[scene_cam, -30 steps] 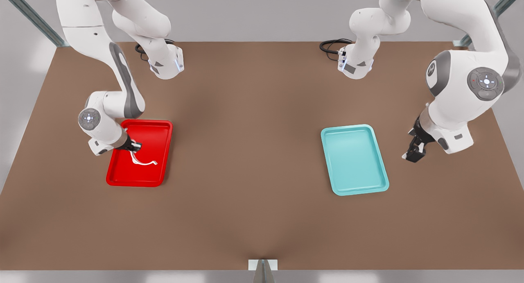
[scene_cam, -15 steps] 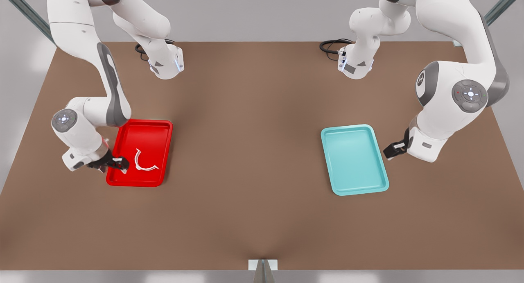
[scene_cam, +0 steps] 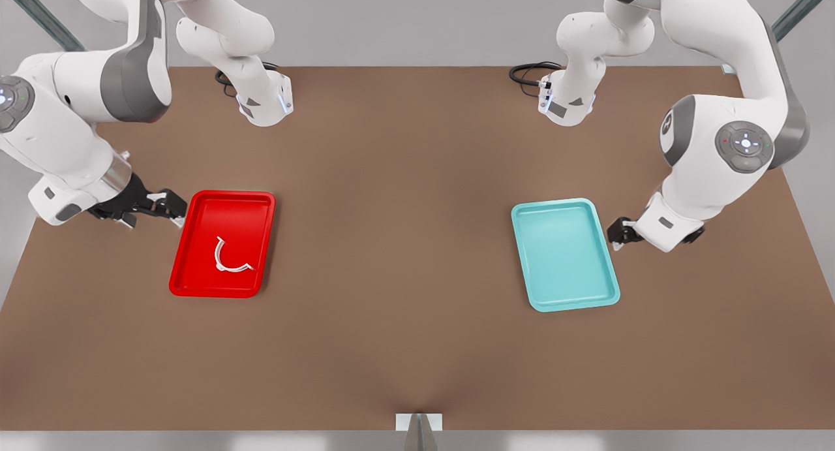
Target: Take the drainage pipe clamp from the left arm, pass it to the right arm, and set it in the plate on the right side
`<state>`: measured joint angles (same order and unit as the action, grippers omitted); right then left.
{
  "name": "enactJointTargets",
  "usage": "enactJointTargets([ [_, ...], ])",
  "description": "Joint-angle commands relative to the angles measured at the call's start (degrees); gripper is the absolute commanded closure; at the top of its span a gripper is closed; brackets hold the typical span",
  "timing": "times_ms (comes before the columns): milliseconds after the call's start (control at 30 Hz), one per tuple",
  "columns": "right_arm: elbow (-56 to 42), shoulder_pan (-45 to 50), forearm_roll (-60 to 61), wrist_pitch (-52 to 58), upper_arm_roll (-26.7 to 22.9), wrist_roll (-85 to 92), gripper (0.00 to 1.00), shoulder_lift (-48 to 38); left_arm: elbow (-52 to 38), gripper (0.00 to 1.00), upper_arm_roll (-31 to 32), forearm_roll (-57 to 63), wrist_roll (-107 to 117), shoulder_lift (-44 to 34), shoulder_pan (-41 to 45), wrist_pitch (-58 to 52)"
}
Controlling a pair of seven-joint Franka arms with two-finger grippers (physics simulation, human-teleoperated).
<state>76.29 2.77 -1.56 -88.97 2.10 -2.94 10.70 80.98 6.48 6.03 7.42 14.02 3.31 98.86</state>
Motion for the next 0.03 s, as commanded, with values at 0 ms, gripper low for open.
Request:
enactJointTargets([
  [0,0.0,-0.1,1.5,5.7,-0.2,0.7,0.0,0.0,0.0,0.0,-0.1,0.0,-14.4,0.0,-0.2,0.2],
])
